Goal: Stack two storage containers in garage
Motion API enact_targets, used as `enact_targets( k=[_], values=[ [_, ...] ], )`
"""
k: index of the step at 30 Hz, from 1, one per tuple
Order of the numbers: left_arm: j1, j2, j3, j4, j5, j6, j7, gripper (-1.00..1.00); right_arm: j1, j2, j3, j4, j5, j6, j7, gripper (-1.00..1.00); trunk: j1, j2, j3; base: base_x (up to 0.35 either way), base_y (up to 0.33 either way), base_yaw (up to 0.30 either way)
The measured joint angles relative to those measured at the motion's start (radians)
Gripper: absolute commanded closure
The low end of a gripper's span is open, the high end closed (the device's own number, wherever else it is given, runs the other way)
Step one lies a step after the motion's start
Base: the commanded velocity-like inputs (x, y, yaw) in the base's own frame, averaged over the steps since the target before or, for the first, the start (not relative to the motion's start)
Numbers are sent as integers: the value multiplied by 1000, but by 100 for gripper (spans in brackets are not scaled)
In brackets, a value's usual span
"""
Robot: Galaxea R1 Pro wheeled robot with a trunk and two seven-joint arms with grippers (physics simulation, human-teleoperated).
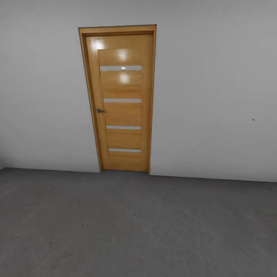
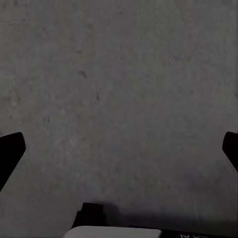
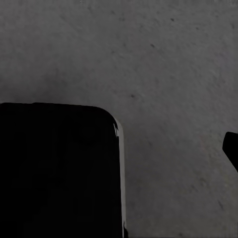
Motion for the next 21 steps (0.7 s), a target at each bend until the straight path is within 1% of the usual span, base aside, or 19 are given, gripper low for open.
enact_targets(
  k=[21],
  values=[
    [0,0,0,0,0,0,1,-100,0,0,0,0,0,0,0,-100,0,0,0,239,251,-1]
  ],
)
